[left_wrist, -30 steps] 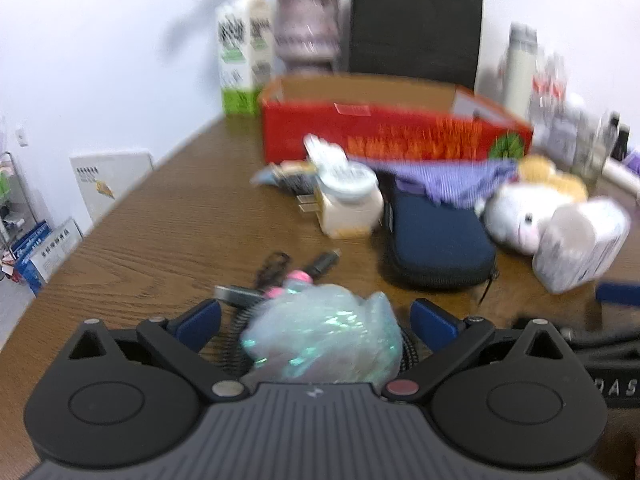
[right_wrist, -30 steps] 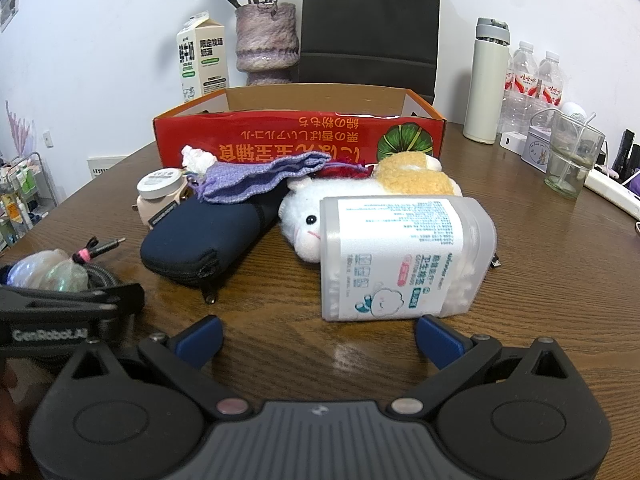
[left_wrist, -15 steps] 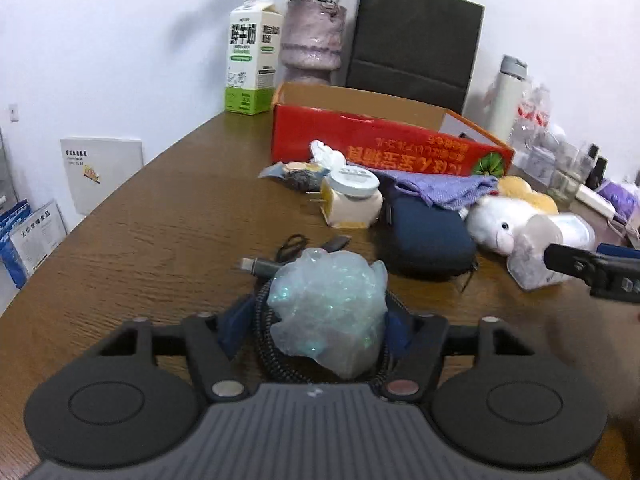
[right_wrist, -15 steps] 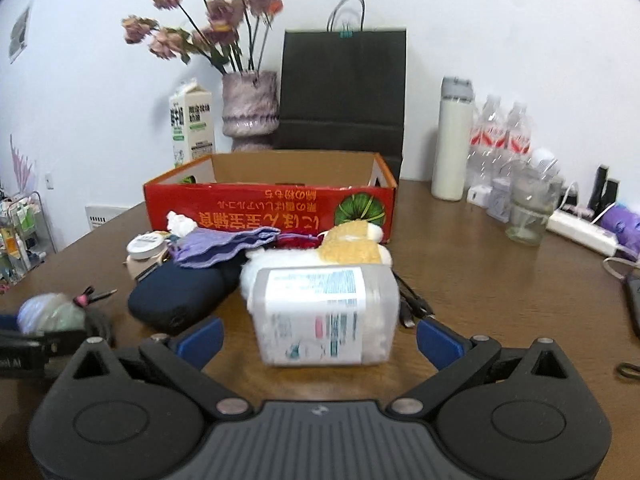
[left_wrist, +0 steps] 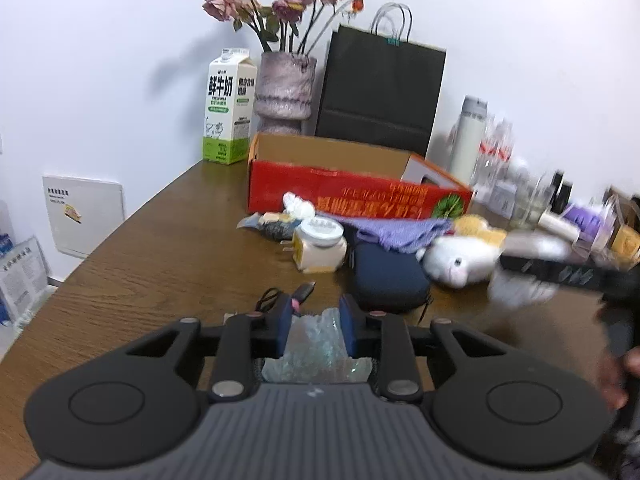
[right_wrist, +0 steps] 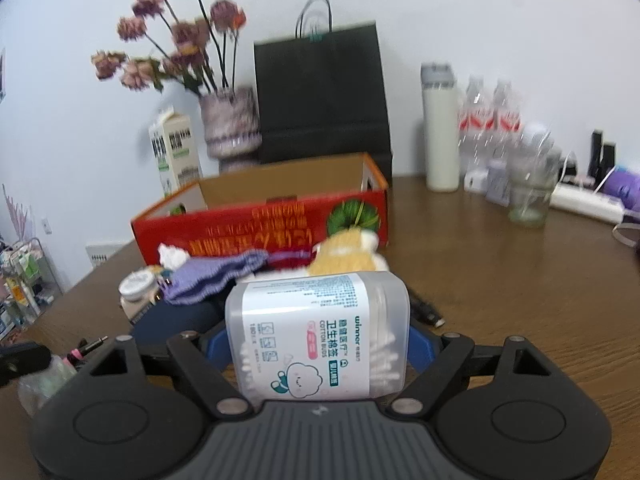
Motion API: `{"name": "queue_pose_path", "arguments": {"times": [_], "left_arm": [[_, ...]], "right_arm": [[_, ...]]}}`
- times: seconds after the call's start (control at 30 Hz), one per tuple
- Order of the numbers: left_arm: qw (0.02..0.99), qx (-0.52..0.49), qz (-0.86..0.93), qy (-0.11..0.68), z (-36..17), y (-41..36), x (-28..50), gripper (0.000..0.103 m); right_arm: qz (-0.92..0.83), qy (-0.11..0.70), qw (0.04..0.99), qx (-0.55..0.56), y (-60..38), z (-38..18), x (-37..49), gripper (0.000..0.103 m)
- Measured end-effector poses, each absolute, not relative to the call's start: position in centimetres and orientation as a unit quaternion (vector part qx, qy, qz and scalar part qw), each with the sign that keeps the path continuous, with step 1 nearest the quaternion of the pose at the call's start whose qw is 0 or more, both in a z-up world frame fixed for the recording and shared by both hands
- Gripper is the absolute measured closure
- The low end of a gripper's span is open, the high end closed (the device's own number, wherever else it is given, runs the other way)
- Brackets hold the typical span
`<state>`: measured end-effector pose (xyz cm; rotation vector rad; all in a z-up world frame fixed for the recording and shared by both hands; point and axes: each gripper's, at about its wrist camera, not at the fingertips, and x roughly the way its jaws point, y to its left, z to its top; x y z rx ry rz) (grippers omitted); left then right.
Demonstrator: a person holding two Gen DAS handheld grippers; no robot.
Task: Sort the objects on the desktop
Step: 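Grasp the clear plastic bag with the left tool while the right tool grasps the white swab container, then carry both items into the cardboard box and open both tools to release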
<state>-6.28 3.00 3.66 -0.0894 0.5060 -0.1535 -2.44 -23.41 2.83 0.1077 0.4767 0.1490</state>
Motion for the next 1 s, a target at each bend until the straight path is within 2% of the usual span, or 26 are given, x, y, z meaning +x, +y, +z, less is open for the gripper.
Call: {"name": "queue_pose_path", "arguments": {"times": [0.03, 0.07, 0.1, 0.13, 0.17, 0.23, 0.37, 0.6, 0.83, 1.0], "left_arm": [[0.965, -0.034, -0.077, 0.25, 3.6, 2.8, -6.5, 0.053], [0.965, -0.022, -0.079, 0.247, 3.5, 2.6, -6.8, 0.024], [0.967, -0.016, -0.079, 0.243, 3.4, 2.4, -7.1, 0.02], [0.967, -0.011, -0.079, 0.242, 3.2, 2.3, -7.2, 0.038], [0.965, -0.009, -0.079, 0.251, 3.0, 2.1, -7.1, 0.066], [0.961, -0.029, -0.075, 0.266, 2.7, 2.3, -6.6, 0.066], [0.965, -0.069, -0.087, 0.238, 4.3, 3.3, -7.5, 0.067], [0.973, -0.122, -0.079, 0.178, 9.9, 5.8, -5.1, 0.067], [0.974, -0.116, -0.056, 0.189, 14.2, 4.8, 6.7, 0.063], [0.959, -0.107, -0.029, 0.262, 13.2, 3.8, 18.9, 0.064]], "right_arm": [[0.072, 0.226, 0.97, 0.052, -23.4, 3.2, -3.0, 0.021], [0.073, 0.22, 0.972, 0.049, -23.4, 3.5, -3.5, 0.021], [0.076, 0.218, 0.972, 0.045, -23.4, 3.7, -3.9, 0.021], [0.08, 0.217, 0.972, 0.042, -23.3, 3.8, -4.3, 0.021], [0.083, 0.217, 0.972, 0.042, -23.3, 3.8, -4.7, 0.021], [0.089, 0.224, 0.969, 0.044, -23.1, 3.5, -5.1, 0.021], [0.096, 0.231, 0.967, 0.041, -22.5, 3.3, -5.6, 0.021], [0.115, 0.192, 0.973, 0.056, -23.0, 6.7, -6.5, 0.021], [0.125, 0.138, 0.982, 0.039, -23.4, 13.2, 0.2, 0.021], [0.104, 0.221, 0.968, 0.063, -23.2, 14.5, 13.4, 0.022]]}}
